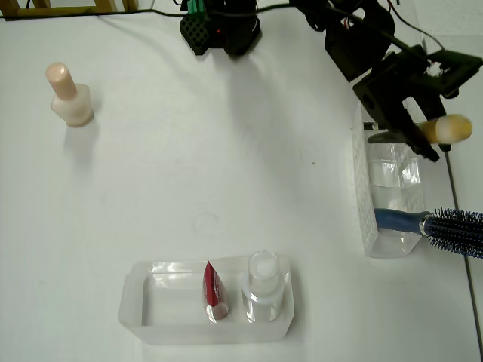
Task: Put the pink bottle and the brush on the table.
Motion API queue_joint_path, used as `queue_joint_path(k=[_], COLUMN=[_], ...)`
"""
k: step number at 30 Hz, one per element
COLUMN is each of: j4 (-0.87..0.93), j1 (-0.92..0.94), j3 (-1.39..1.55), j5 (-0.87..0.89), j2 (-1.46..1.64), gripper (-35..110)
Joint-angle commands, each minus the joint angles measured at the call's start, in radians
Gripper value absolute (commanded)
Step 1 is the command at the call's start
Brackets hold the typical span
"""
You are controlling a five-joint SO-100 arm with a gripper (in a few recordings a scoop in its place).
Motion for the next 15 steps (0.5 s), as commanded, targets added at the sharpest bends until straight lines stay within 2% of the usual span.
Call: queue_joint_path(k=[1,15], j4=[0.071,0.301], j1=[-0.008,0.135], j3=[-0.078,-0.107], j5=[-0.011,-0.018], j2=[0.107,0.264], gripper=[0,0])
